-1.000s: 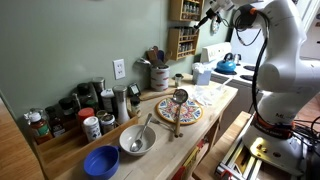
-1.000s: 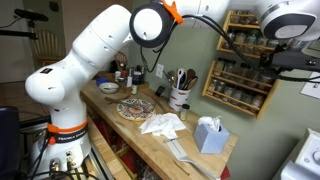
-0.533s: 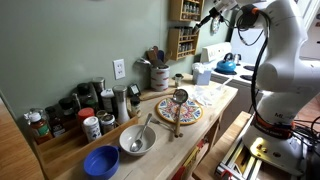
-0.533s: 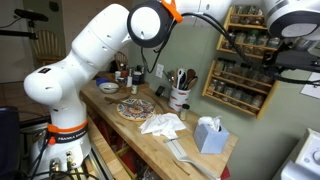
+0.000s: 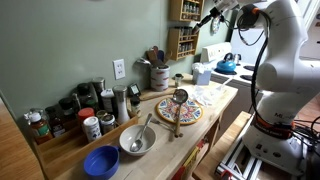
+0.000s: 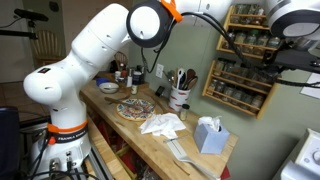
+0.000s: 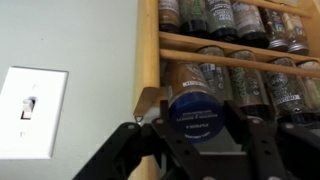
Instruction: Move a bottle from the bottom rack to the counter
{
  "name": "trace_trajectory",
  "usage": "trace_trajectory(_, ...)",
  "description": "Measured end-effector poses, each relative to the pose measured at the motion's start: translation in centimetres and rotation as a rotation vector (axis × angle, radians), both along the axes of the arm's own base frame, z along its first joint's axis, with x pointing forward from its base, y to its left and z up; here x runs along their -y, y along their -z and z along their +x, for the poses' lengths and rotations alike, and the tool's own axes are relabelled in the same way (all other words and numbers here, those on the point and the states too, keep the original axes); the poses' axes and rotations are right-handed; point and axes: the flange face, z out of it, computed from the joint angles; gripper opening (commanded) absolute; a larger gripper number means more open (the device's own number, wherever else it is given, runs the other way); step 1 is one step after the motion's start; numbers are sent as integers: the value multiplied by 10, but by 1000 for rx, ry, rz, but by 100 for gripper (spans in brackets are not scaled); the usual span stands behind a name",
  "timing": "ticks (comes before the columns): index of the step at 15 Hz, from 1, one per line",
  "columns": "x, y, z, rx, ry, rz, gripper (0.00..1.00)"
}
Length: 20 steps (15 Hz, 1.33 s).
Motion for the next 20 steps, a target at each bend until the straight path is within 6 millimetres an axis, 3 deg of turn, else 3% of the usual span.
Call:
trace_trajectory(13, -14, -5, 19, -14, 61, -104, 31)
trace_trajectory(20, -20, -3, 20, -46, 70, -138, 31)
